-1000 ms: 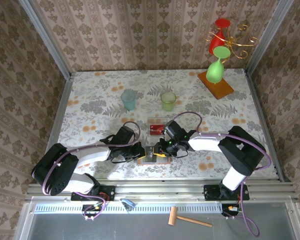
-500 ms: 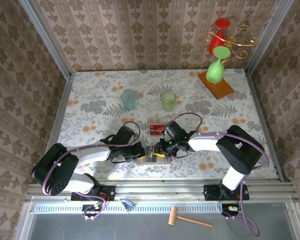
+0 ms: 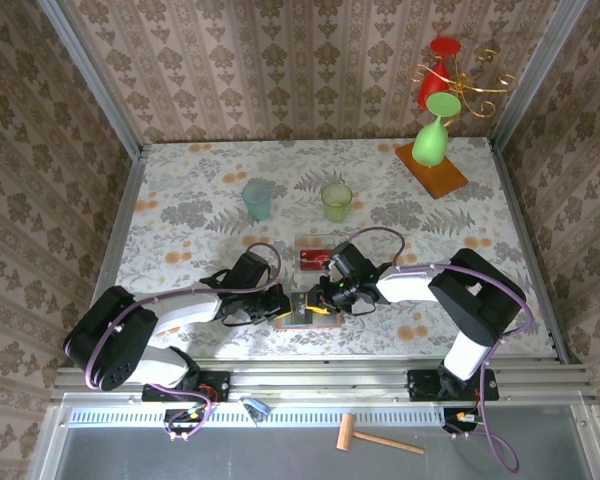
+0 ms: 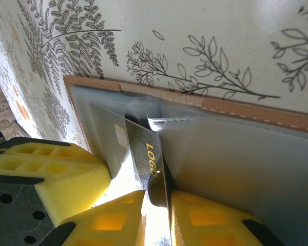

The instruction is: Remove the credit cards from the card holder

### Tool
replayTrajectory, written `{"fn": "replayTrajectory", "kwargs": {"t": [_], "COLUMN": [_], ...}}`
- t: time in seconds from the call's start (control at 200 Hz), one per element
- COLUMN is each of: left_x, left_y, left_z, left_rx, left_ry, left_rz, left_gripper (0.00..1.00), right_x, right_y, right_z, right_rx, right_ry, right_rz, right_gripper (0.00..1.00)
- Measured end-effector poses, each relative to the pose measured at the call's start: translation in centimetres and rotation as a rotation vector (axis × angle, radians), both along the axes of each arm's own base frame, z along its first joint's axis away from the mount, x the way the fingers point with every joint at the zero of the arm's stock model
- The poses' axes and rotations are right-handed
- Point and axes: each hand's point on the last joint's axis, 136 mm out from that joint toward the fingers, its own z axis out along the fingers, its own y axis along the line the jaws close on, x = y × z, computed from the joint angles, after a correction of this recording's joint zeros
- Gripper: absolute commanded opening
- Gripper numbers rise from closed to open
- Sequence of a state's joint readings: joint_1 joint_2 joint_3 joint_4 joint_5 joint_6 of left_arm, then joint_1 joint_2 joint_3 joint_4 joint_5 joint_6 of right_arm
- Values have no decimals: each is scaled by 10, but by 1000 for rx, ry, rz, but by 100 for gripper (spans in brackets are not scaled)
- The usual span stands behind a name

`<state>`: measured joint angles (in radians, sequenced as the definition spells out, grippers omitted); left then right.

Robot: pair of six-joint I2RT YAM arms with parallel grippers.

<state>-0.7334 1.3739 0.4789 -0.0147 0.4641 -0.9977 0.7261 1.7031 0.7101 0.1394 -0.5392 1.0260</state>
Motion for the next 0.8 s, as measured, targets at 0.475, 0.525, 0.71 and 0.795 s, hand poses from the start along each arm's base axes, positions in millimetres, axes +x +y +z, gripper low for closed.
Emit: {"fn": "replayTrajectory", "kwargs": {"t": [0.475,0.525,0.71,0.795], "left_x": [0,0,0,0], "left_y": [0,0,0,0], "left_z": [0,0,0,0], "left_rx": [-2,-2,-2,-2], "left_ry": [-2,-2,-3,-2], "left_rz": [0,0,0,0], "left_gripper": [5,5,5,5], "right_x": [3,4,3,3], "right_y": [-8,-11,-24,-31], "right_z": [6,7,10,11], "right_rx": [-2,-9,-33,-58], "right_ry": [-21,-23,-28,-39], "right_rz": [-10,-12,-18,-20], "right_gripper": [9,9,9,9]}}
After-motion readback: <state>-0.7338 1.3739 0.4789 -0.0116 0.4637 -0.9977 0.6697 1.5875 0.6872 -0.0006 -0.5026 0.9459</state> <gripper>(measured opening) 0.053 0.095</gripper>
